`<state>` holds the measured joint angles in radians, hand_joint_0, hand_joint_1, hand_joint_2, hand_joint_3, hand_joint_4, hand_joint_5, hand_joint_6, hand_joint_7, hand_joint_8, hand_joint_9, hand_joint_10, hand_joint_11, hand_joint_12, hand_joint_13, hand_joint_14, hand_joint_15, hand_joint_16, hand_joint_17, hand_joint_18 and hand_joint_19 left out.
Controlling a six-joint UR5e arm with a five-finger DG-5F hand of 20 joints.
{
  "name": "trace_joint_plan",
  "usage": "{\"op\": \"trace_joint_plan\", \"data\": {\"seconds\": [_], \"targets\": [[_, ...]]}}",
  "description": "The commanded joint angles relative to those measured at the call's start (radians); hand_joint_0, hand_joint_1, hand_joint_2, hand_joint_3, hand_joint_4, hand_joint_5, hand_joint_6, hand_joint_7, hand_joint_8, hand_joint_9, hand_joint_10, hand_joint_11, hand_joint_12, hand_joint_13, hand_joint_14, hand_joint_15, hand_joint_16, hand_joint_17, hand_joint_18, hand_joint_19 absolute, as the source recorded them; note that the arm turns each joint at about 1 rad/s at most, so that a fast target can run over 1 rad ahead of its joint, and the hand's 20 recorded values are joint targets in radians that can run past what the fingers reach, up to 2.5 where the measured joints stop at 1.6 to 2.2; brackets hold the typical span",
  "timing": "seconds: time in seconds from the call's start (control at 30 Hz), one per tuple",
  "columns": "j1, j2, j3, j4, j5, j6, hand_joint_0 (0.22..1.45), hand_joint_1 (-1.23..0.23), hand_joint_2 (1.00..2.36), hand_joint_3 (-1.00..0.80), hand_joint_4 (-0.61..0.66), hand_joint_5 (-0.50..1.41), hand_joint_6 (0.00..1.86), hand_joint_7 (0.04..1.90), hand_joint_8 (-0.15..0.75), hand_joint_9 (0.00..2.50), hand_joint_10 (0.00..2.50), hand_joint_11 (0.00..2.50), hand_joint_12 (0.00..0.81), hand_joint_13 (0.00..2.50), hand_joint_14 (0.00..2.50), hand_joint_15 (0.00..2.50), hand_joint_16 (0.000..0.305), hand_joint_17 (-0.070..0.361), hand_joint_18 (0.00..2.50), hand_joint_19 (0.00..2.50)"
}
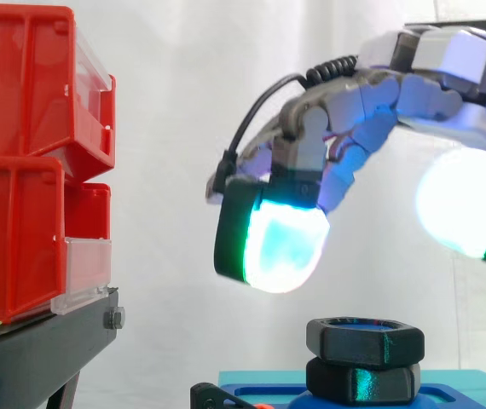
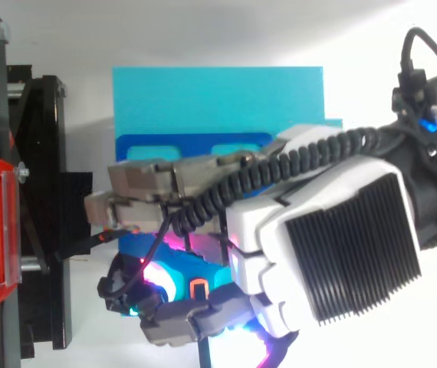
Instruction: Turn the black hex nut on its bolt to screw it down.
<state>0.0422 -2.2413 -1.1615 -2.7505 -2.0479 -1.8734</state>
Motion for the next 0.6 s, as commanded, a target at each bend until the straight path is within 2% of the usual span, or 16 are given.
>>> {"op": "trace_joint_plan", "data": {"seconds": [0.0, 0.23, 0.37, 0.57], "targets": [[0.012, 0.0, -0.021, 0.012, 0.017, 0.01, 0.51, -0.2, 1.0, -0.5, 0.05, 0.03, 0.51, 1.05, 0.294, 1.13, 0.01, 0.3, 0.317, 0.7, 0.01, 0.18, 0.045, 0.102, 0.61, 0.48], [0.013, 0.0, -0.033, 0.025, 0.018, 0.025, 0.51, -0.21, 1.0, -0.5, 0.07, 0.02, 0.51, 0.99, 0.282, 1.12, 0.01, 0.28, 0.314, 0.7, 0.01, 0.18, 0.045, 0.101, 0.61, 0.48], [0.013, 0.0, -0.063, 0.049, 0.02, 0.022, 0.51, -0.22, 1.0, -0.5, 0.1, 0.02, 0.51, 0.94, 0.273, 1.12, 0.01, 0.26, 0.312, 0.69, 0.01, 0.17, 0.045, 0.101, 0.6, 0.47], [0.013, 0.0, -0.076, 0.063, 0.02, 0.022, 0.51, -0.22, 1.0, -0.5, 0.13, 0.02, 0.51, 0.9, 0.264, 1.11, 0.01, 0.24, 0.31, 0.69, 0.01, 0.16, 0.045, 0.102, 0.6, 0.47]]}}
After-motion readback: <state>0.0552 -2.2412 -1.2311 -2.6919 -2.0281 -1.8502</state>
